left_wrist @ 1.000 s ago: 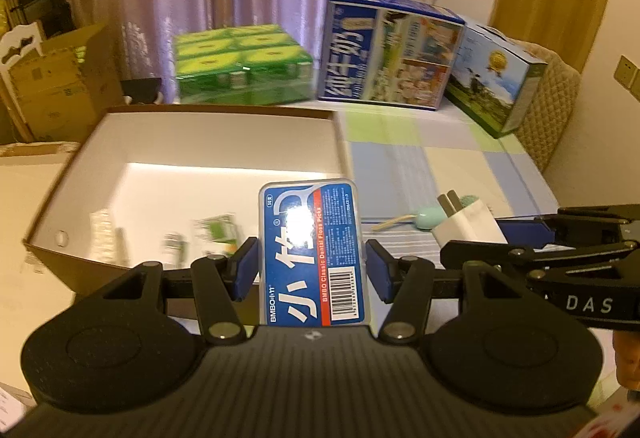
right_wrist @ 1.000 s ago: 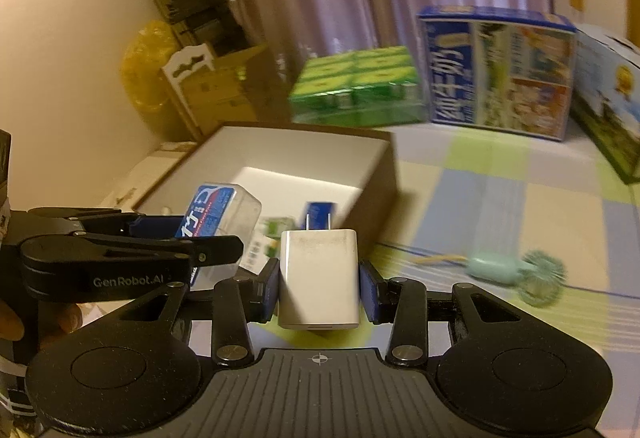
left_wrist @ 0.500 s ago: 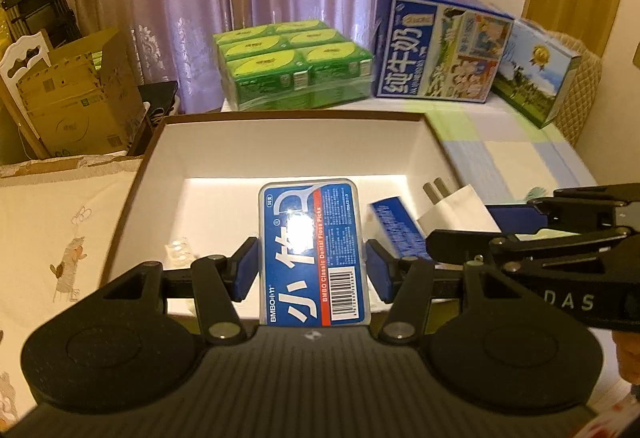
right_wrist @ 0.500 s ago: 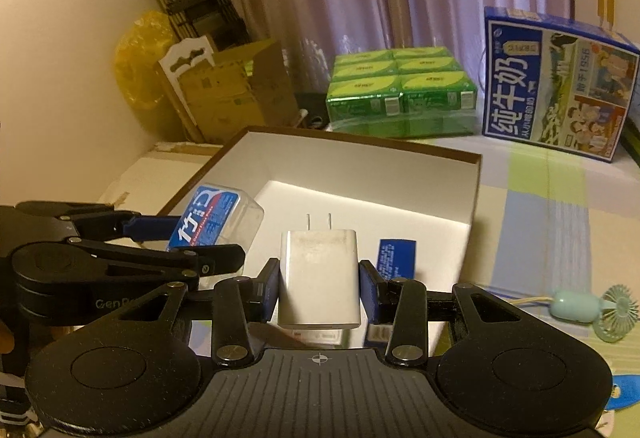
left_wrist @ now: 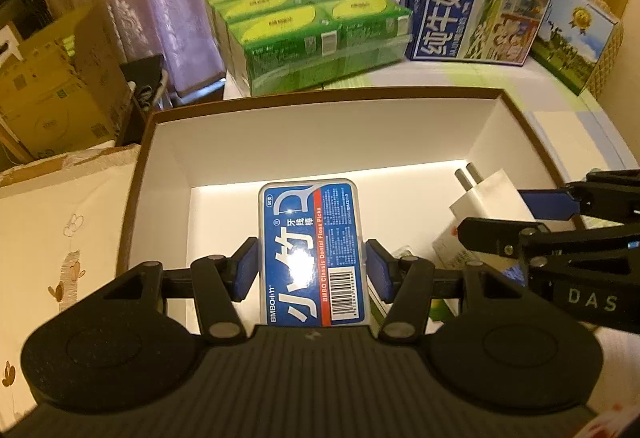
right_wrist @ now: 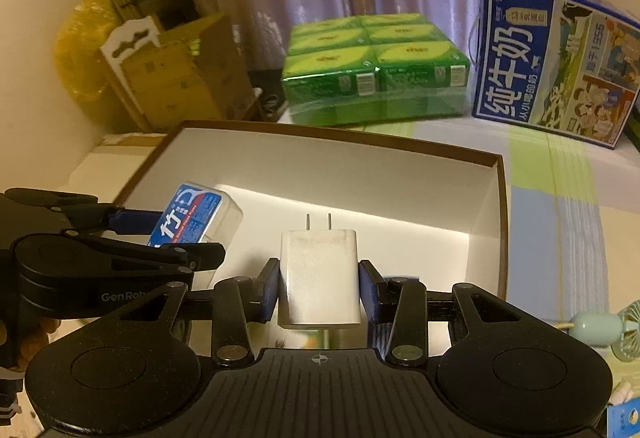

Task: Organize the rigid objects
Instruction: 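Lower and open the left tool to drop the case while the right tool releases the charger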

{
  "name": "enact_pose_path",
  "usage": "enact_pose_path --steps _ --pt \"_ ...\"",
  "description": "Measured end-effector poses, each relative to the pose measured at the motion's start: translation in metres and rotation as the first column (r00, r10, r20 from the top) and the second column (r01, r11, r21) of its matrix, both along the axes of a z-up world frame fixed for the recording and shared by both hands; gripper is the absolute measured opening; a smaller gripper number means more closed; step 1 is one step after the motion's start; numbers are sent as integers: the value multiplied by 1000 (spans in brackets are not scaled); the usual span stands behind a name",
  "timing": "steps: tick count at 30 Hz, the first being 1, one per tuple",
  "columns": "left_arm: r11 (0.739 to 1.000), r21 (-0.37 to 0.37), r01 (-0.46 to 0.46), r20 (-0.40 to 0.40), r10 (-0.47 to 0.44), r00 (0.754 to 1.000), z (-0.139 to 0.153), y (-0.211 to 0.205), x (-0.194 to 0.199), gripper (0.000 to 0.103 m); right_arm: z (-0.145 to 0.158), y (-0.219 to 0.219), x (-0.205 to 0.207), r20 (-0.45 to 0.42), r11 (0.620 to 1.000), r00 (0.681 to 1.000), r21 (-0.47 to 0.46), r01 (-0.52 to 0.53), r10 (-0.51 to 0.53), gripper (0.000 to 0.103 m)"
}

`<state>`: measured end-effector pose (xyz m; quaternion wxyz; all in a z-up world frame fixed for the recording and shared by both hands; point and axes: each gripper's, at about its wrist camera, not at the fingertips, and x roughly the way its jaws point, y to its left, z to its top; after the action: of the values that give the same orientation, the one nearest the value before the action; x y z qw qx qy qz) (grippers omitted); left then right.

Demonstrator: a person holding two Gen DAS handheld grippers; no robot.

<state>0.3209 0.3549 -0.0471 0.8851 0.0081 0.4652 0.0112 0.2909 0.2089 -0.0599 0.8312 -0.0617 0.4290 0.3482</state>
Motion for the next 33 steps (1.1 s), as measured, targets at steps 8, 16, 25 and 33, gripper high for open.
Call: enact_pose_path --steps 8,16,25,33 --pt "999 -8 36 -61 -36 997 -28 9 45 53 -19 20 33 -24 999 999 -34 34 -35 38" --pt "998 4 65 -76 -64 995 -45 9 68 54 -31 26 54 -47 997 997 -45 62 -64 38" --pt "999 4 35 -66 -35 997 -44 19 76 62 -37 29 66 -75 997 994 -27 77 -79 38" --pt "1000 -11 15 -73 -16 997 -37 24 66 62 -29 26 63 -45 996 995 -6 85 -85 51"
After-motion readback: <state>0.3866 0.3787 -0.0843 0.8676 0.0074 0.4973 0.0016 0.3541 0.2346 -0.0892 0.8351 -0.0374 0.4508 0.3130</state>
